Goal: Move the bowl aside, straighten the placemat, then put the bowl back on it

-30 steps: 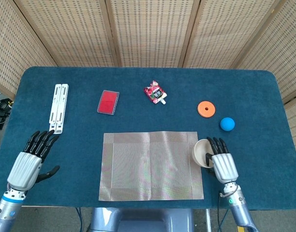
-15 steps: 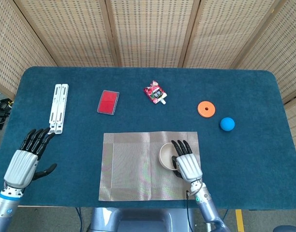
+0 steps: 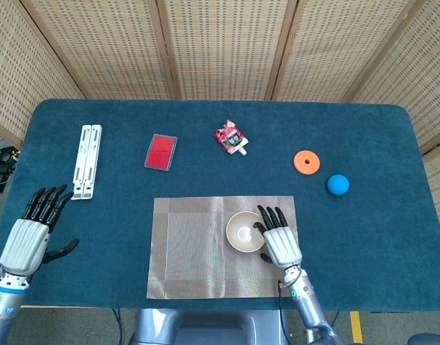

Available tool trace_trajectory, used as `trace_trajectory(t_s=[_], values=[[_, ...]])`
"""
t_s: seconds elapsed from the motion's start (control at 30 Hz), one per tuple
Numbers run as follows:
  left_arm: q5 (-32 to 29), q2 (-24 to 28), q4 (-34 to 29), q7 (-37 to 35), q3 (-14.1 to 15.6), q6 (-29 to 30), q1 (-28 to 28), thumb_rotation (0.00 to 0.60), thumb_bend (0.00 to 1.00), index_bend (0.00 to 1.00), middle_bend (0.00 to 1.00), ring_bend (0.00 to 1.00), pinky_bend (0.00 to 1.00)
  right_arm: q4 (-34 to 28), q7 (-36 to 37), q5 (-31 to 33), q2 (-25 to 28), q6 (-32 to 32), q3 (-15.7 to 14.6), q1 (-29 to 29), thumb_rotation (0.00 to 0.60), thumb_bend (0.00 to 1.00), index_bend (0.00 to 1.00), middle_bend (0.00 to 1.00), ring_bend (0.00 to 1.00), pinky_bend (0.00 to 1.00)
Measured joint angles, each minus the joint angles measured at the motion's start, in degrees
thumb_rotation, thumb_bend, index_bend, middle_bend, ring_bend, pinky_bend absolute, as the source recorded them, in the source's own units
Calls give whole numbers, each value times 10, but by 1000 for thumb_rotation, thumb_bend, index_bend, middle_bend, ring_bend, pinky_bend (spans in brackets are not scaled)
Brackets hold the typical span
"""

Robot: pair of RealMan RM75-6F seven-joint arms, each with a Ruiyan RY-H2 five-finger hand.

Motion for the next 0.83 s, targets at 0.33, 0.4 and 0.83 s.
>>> trace_trajectory(t_s=[0.33,0.4,0.83], values=[[-11,3,2,-5,-5,-2,3,600,197,65,0,0,0,-66,9,5,116,51,12,-29,600,214,252,0,0,0],[-11,4,1,-4,-5,-1,4,600,196,65,0,0,0,-71,33,7,142,55,14,-36,600,200,239,0,0,0],[-38,-16,45,14,-6,11,26,600,0,0,0,0,0,-3,254,-36,243,131,-7,-104,600,126,0,0,0,0]])
